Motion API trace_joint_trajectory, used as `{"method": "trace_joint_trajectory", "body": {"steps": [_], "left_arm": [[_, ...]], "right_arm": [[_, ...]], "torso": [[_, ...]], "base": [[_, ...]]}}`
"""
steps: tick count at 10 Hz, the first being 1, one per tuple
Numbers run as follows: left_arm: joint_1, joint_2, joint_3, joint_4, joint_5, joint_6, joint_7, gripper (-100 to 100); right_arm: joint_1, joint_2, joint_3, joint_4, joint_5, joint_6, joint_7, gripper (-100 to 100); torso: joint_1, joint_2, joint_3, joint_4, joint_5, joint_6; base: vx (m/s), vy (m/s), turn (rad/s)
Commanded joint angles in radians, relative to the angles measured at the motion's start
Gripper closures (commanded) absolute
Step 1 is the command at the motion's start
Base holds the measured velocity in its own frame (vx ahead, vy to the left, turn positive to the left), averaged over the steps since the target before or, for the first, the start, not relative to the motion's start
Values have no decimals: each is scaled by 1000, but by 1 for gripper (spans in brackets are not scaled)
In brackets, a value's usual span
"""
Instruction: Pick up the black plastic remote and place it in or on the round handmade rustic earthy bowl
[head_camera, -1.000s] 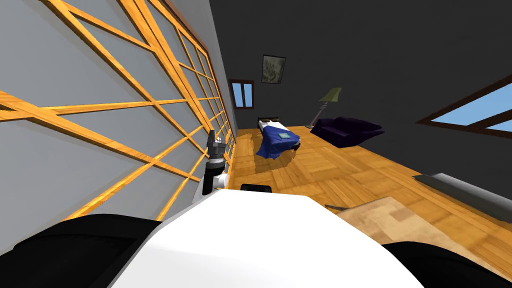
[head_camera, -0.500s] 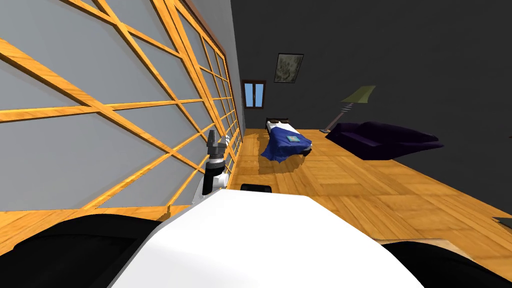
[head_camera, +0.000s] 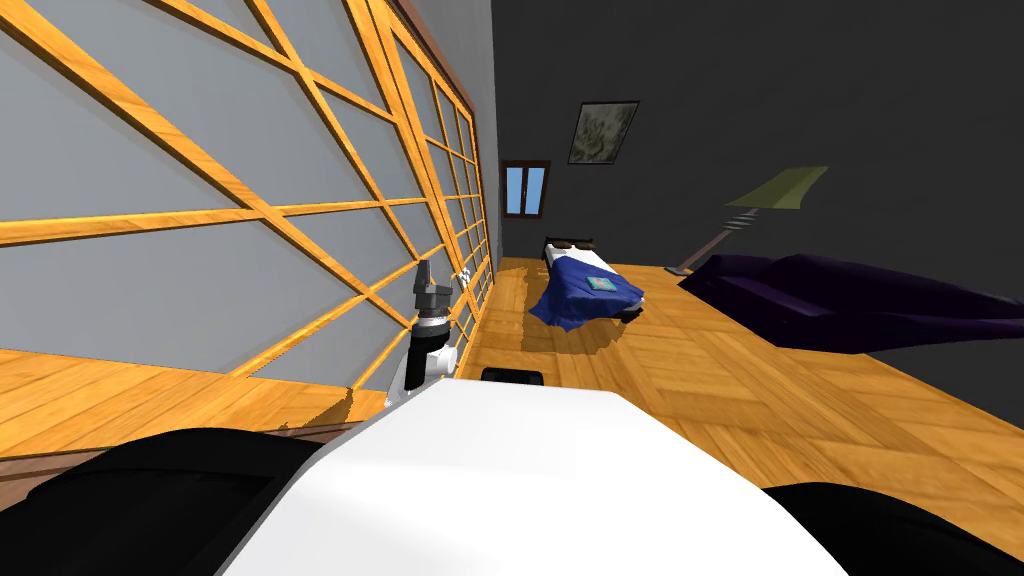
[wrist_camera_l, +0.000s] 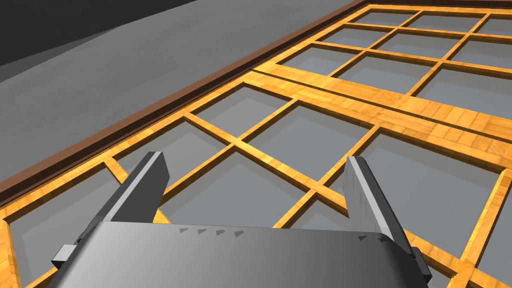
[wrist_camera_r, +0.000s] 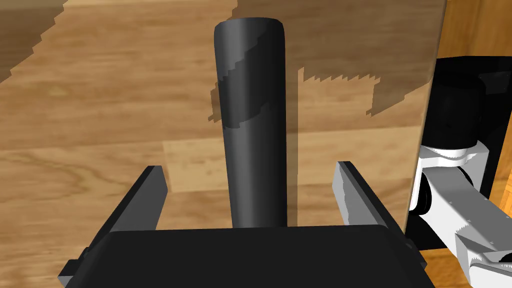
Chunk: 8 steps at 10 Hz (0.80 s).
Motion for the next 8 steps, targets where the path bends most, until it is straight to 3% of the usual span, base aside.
{"method": "trace_joint_trajectory", "body": {"steps": [1, 3, 4, 5, 7, 8], "left_arm": [[0, 0, 0, 0, 0, 0, 0, 0], [0, 0, 0, 0, 0, 0, 0, 0], [0, 0, 0, 0, 0, 0, 0, 0], [0, 0, 0, 0, 0, 0, 0, 0], [0, 0, 0, 0, 0, 0, 0, 0], [0, 0, 0, 0, 0, 0, 0, 0]], "right_arm": [[-10, 25, 6, 28, 16, -8, 12, -100], [0, 16, 6, 6, 15, 3, 4, -100], [-1, 17, 6, 8, 15, 1, 5, 0], [-23, 48, 17, 22, 21, 25, 3, -100], [-45, 80, 28, 36, 28, 48, 0, -100], [-38, 72, 24, 32, 26, 39, 3, -100]], "torso": [[0, 0, 0, 0, 0, 0], [0, 0, 0, 0, 0, 1], [1, 1, 0, 0, 0, 1], [1, 1, 0, 0, 0, 1], [-2, 3, 2, 1, 0, 1], [-3, 4, 2, 1, -1, 1]], "base": [[9, -22, 165], [2, -8, 7], [0, 0, 0], [-25, -36, 32], [-46, -64, 38], [-18, -28, 10]]}}
